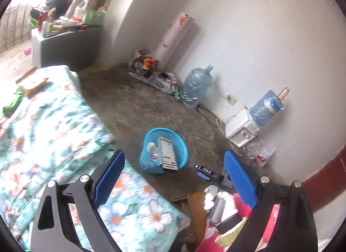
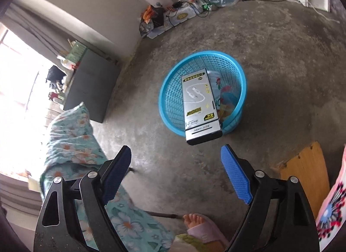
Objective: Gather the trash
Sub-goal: 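Move both tools back over the bed toward the chip bags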
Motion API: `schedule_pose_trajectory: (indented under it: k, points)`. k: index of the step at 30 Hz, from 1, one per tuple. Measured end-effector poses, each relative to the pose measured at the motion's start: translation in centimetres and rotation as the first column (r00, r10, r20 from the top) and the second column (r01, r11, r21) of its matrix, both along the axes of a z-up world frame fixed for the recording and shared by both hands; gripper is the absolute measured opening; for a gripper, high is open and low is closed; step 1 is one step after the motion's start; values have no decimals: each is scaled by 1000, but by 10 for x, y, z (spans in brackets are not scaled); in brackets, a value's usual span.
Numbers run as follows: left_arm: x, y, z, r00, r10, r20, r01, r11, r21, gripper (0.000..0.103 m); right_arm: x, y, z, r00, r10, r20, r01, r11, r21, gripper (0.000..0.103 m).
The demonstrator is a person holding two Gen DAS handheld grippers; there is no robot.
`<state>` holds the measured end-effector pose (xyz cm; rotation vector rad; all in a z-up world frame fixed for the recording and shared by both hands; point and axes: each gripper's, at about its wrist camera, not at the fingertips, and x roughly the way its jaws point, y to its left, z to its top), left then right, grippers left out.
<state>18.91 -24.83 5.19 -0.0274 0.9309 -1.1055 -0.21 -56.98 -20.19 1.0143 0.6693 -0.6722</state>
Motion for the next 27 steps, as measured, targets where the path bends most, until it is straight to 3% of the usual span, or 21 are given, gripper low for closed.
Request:
schedule_pose_trajectory:
  k: [5,9,15,19,22,24,27]
  points:
    - [15,81,-7,985,164,54,-166,985,44,91,59,-33,-40,975,38,-220,-48,998,-39,85]
    - [25,124,-17,963,267,46,-269,961,64,91,99,-54,-71,926,40,-376,-69,996,-64,85]
    - [38,152,-27,936,352,28,-353,932,80,91,132,-73,-115,830,44,-557,-75,997,-32,88]
    - [48,155,-31,933,359,15,-359,929,90,91,130,-79,-130,791,50,-610,-59,998,6,87]
    - [53,153,-35,934,356,10,-355,930,94,91,115,-82,-129,825,46,-563,-32,999,35,83]
    - [55,152,-37,936,351,-4,-350,933,91,91,96,-86,-125,868,2,-496,40,996,75,81]
    - [56,152,-39,942,333,-29,-330,941,75,91,56,-88,-119,942,-63,-329,141,966,217,81]
